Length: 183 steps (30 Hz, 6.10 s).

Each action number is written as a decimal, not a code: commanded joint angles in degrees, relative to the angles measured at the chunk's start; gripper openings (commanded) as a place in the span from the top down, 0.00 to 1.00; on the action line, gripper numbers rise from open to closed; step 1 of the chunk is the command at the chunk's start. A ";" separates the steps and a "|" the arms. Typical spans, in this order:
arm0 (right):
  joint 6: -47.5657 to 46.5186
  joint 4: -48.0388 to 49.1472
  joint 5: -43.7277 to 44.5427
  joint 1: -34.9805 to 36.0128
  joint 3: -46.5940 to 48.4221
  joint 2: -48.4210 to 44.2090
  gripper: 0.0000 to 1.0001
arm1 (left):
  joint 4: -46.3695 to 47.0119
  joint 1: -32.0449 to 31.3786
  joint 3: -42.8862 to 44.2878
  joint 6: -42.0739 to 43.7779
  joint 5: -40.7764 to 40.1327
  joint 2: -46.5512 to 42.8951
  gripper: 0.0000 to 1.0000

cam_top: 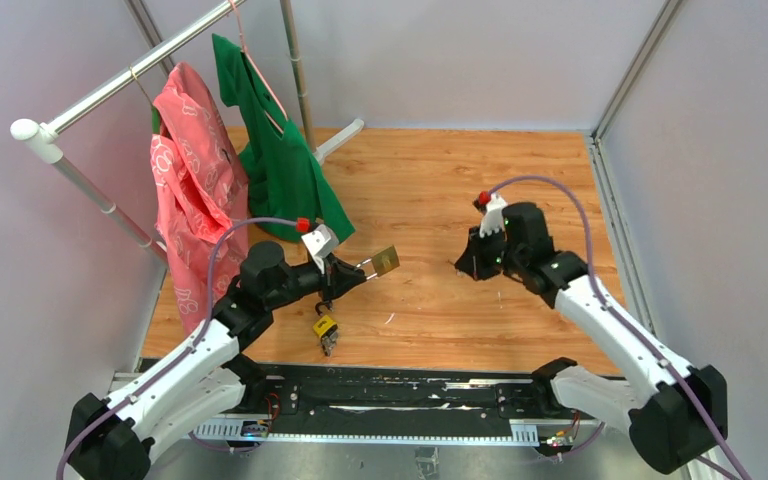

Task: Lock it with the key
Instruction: Lock the lock, then place the key at the center of the board, then place the lock at the center of the board, then pick up the lock from the center of the board.

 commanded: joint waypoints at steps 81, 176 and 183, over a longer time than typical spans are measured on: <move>36.20 29.61 3.74 7.70 -17.60 8.49 1.00 | 3.93 5.36 -4.53 -15.20 -28.77 -8.35 0.00; 23.55 35.62 6.55 23.20 5.35 22.58 0.63 | -9.81 -11.96 15.05 58.26 -20.82 12.99 1.00; 22.40 35.70 7.34 23.12 4.60 21.53 1.00 | -9.75 -12.31 13.80 57.38 -20.40 12.01 0.99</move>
